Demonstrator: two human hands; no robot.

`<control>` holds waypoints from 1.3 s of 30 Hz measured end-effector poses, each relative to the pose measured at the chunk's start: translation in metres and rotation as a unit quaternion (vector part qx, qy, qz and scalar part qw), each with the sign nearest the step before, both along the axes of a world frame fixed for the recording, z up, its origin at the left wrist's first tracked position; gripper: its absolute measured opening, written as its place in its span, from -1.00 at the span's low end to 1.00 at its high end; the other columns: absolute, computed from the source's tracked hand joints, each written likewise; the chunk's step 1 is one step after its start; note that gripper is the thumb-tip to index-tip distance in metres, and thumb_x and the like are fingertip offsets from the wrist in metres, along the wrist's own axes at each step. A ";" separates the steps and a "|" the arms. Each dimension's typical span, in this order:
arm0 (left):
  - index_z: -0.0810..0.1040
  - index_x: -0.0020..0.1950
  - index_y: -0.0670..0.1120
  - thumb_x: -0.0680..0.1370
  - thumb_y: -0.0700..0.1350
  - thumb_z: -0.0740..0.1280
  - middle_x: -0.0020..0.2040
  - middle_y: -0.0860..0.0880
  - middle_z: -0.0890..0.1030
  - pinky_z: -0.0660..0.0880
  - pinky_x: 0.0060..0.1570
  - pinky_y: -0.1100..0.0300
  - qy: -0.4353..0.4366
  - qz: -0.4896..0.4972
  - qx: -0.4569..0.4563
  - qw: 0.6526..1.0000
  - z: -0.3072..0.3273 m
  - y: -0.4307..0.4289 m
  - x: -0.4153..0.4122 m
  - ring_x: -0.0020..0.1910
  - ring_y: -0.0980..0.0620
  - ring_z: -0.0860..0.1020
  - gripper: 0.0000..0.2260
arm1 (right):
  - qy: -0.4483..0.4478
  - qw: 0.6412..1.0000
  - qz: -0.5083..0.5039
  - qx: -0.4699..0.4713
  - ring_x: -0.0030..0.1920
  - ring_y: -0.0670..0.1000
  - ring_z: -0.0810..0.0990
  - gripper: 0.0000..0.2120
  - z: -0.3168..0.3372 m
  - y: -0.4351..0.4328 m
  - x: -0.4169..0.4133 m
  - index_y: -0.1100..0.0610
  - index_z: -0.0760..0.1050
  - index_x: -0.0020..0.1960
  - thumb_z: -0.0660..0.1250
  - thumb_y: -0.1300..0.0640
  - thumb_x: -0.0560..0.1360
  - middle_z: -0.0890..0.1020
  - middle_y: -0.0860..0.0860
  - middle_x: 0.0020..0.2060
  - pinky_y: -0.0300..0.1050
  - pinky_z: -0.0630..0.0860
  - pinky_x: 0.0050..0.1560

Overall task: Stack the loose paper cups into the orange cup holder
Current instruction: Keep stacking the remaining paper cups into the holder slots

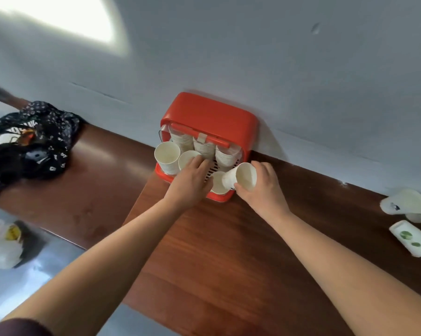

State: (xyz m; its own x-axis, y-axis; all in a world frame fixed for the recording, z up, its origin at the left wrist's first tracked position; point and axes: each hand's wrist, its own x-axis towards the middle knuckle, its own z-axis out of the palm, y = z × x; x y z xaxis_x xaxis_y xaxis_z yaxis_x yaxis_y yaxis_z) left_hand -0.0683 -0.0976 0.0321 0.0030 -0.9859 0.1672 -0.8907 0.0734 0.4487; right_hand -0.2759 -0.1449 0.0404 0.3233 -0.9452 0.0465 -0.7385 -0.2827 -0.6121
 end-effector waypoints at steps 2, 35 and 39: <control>0.50 0.22 -0.18 0.50 -0.05 0.38 0.16 -0.13 0.50 0.47 0.11 -0.03 -0.023 0.030 -0.045 0.998 0.002 0.001 0.020 0.13 -0.14 0.44 -0.65 | -0.008 0.999 0.037 -0.018 0.21 0.06 0.44 -0.32 -0.001 0.007 0.012 0.19 0.37 0.34 0.56 -0.01 0.34 0.45 0.07 0.19 -0.11 0.46 0.22; 0.41 0.40 -0.13 0.49 0.23 0.24 0.33 -0.11 0.45 0.29 0.36 -0.09 -0.021 0.065 0.017 0.998 -0.006 -0.003 0.053 0.36 -0.16 0.36 -0.40 | 0.075 0.997 0.006 0.023 0.28 0.12 0.45 -0.45 -0.041 0.014 0.039 0.21 0.39 0.36 0.39 -0.07 0.49 0.45 0.12 0.25 0.01 0.47 0.27; 0.52 0.15 -0.18 0.51 0.09 0.27 0.06 -0.11 0.52 0.48 0.06 -0.04 -0.002 0.001 0.028 1.000 0.003 0.008 0.009 0.07 -0.15 0.47 -0.61 | 0.096 0.994 -0.034 0.034 0.32 0.14 0.44 -0.45 -0.031 0.026 -0.030 0.24 0.40 0.37 0.33 -0.09 0.53 0.44 0.14 0.28 0.02 0.43 0.33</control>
